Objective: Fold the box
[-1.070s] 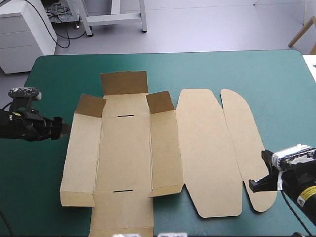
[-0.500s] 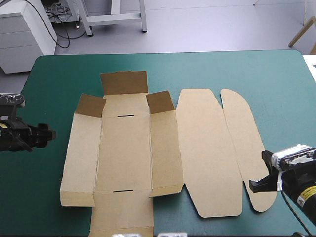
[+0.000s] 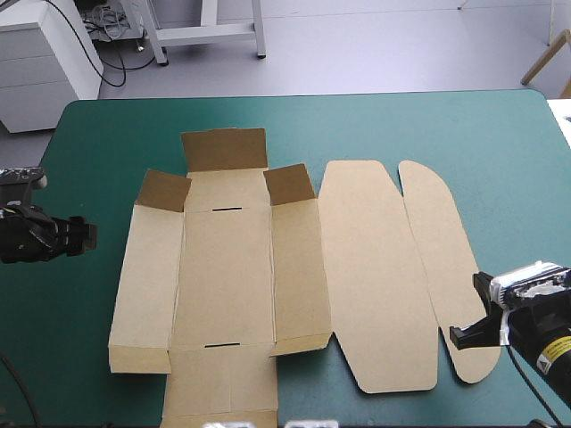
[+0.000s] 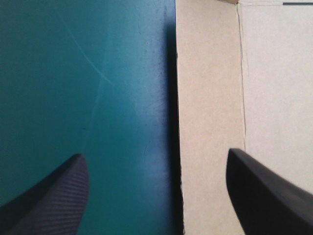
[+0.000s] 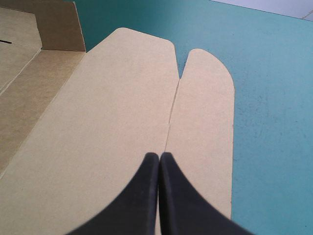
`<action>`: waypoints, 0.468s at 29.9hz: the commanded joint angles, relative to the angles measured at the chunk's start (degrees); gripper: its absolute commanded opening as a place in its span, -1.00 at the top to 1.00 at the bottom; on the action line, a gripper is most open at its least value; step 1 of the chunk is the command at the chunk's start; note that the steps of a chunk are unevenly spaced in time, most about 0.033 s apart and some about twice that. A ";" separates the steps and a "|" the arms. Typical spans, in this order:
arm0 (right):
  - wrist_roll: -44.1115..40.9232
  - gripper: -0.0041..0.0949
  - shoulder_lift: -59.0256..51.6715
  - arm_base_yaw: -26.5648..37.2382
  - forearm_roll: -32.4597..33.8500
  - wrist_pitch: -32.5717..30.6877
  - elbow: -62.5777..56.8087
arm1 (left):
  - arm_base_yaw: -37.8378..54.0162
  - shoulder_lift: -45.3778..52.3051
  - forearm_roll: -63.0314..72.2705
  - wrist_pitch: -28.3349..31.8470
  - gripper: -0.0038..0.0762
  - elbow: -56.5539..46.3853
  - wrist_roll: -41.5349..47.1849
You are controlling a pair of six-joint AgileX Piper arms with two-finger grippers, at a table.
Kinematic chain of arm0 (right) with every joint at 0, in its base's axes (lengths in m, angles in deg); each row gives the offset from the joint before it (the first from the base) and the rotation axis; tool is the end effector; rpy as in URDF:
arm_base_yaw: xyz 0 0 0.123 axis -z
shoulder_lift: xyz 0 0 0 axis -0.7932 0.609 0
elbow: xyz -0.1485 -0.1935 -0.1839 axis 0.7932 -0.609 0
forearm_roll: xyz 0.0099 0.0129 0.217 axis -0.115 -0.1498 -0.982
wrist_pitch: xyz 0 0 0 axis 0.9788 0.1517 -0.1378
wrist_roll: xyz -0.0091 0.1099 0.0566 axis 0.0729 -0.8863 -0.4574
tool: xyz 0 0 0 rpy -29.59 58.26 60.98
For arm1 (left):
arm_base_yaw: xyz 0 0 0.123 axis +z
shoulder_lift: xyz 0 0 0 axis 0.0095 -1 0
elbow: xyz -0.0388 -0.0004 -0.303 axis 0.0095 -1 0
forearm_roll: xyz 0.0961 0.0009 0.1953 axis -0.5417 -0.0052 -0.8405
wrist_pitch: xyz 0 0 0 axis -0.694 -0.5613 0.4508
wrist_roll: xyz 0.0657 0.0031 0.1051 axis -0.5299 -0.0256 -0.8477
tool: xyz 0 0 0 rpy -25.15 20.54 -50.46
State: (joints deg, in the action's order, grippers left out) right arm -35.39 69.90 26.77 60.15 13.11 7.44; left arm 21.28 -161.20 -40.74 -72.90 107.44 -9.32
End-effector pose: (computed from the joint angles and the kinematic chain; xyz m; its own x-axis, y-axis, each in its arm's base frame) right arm 0.0577 0.0066 0.3239 -0.3704 -0.1878 -0.9097 -0.3059 0.9494 -0.0714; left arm 0.1969 0.0448 0.3496 -0.8964 -0.1097 -0.4294 -0.0558 0.9891 -0.1361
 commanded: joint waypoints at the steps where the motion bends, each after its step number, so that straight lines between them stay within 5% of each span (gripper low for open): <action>1: 1.00 0.96 0.47 0.40 1.13 3.29 1.58 | 4.03 -2.87 8.83 -2.76 -0.47 -0.31 -4.58; 14: 1.01 0.96 0.47 0.40 1.13 3.01 1.58 | 6.19 -11.27 20.20 -2.04 -0.47 -16.13 -16.31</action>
State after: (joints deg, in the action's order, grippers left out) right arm -35.01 69.90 26.77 60.15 12.58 7.44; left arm 27.40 -172.95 -26.44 -71.19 91.84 -23.35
